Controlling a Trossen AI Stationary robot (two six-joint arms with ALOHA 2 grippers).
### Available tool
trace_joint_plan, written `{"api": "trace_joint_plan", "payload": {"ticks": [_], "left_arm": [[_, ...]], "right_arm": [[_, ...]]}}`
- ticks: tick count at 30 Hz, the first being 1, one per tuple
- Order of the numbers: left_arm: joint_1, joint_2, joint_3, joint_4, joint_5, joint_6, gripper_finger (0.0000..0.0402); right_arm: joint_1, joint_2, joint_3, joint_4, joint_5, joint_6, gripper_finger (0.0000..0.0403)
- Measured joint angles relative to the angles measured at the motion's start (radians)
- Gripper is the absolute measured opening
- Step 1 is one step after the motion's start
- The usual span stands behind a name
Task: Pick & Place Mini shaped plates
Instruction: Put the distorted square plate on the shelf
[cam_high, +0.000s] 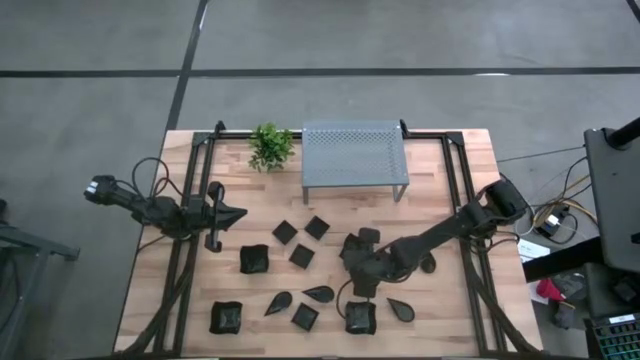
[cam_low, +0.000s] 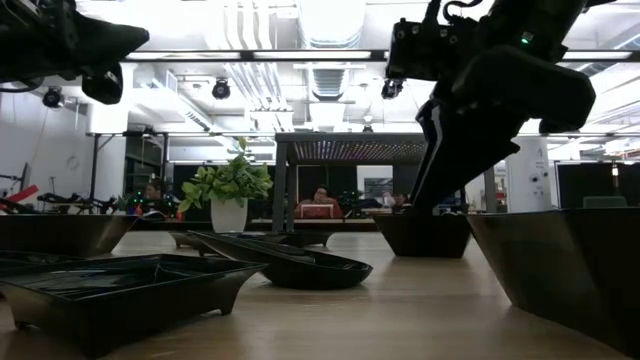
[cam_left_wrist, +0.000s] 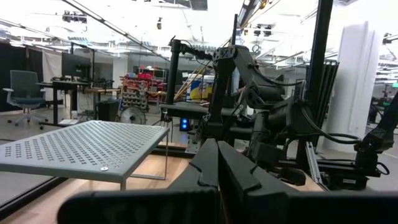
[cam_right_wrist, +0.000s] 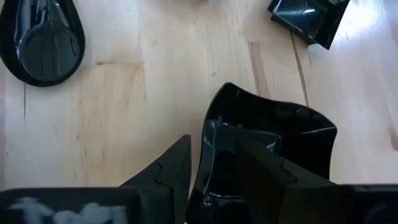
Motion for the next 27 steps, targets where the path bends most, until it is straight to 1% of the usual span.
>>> {"api": "trace_joint_plan", "payload": {"ticks": [11,27], "left_arm": [[0.000,0.000,0.000,0.000,0.000,0.000,0.0000],[0.000,0.000,0.000,0.000,0.000,0.000,0.0000]], "right_arm": [[0.004,0.006,-0.019,0.008,-0.012,0.047,0.0093],[0.006,0.007,-0.029,0.011,-0.011,0.064,0.0068]]}}
